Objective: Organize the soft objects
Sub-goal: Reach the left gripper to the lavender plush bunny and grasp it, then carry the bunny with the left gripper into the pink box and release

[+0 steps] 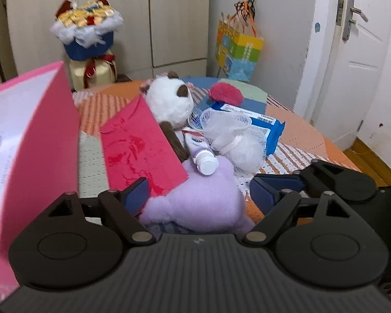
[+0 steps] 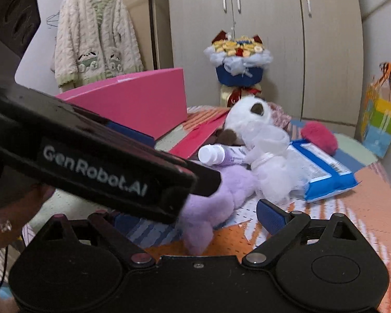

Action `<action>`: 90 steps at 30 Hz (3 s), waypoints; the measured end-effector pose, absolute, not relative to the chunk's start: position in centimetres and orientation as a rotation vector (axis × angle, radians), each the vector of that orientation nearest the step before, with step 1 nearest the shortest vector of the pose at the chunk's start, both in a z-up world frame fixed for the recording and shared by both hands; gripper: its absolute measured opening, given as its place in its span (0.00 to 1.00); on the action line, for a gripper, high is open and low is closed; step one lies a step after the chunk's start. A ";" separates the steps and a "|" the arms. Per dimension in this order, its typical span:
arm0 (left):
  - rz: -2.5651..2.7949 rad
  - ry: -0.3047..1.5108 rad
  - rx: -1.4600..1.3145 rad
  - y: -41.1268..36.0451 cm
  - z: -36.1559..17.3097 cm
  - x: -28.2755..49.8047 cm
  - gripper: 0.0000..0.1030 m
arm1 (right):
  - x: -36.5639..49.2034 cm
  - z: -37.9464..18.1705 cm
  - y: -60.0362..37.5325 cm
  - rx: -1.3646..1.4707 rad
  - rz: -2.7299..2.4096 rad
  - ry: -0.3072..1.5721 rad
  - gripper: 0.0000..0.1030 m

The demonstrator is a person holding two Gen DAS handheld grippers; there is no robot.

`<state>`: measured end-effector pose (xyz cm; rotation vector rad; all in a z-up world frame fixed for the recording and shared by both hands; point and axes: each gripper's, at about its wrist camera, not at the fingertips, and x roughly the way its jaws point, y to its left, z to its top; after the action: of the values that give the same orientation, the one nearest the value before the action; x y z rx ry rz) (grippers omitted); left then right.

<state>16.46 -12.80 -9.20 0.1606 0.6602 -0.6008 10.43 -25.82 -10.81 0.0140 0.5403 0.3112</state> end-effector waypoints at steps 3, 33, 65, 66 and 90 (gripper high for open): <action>-0.638 0.676 0.168 -12.9 -9.5 17.1 0.74 | 11.2 -11.1 -25.9 0.046 0.330 0.566 0.89; -0.682 0.852 0.144 -10.6 -7.9 12.2 0.59 | 7.3 -9.7 -25.2 0.122 0.330 0.606 0.54; -0.597 0.785 0.104 2.9 0.8 2.5 0.60 | -0.8 -0.2 -13.1 -0.196 0.547 0.507 0.55; -0.591 0.782 0.100 3.2 1.1 2.8 0.60 | -0.5 0.1 -12.8 -0.196 0.552 0.503 0.55; -0.537 0.845 -0.051 6.8 2.6 23.1 0.62 | 17.4 3.7 -8.9 -0.310 0.623 0.516 0.55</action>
<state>23.08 6.80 2.62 -0.0515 0.8455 -0.5366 17.40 -8.87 3.68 -0.3098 0.5162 0.6227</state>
